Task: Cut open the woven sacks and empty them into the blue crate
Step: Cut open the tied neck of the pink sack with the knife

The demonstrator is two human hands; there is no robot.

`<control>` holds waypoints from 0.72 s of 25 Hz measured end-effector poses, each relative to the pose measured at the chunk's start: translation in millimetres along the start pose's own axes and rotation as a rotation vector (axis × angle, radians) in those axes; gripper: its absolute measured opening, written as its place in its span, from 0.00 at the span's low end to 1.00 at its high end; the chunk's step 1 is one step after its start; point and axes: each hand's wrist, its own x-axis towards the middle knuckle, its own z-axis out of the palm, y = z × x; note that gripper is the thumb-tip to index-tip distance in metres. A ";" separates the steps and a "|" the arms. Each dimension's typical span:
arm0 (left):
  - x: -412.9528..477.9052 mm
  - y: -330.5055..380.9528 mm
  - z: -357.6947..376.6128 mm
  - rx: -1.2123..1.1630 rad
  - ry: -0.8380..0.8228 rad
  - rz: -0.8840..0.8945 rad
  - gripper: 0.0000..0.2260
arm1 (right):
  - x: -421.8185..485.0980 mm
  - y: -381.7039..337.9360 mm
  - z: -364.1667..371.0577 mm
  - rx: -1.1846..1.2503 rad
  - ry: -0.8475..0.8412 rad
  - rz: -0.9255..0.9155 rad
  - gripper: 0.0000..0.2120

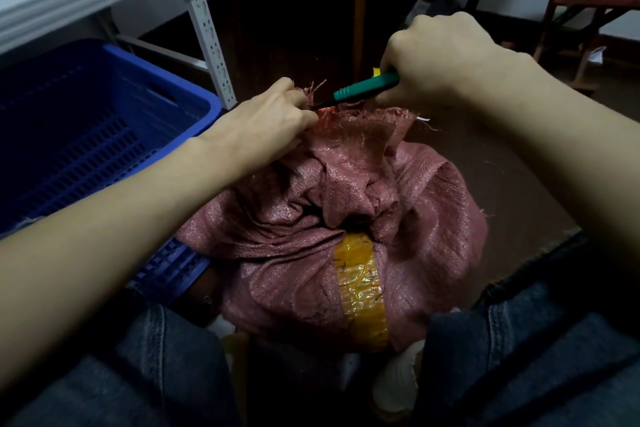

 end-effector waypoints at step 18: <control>-4.1 -10.7 -1.6 -0.071 0.061 0.082 0.08 | -1.6 -10.0 9.0 0.003 -0.144 0.059 0.27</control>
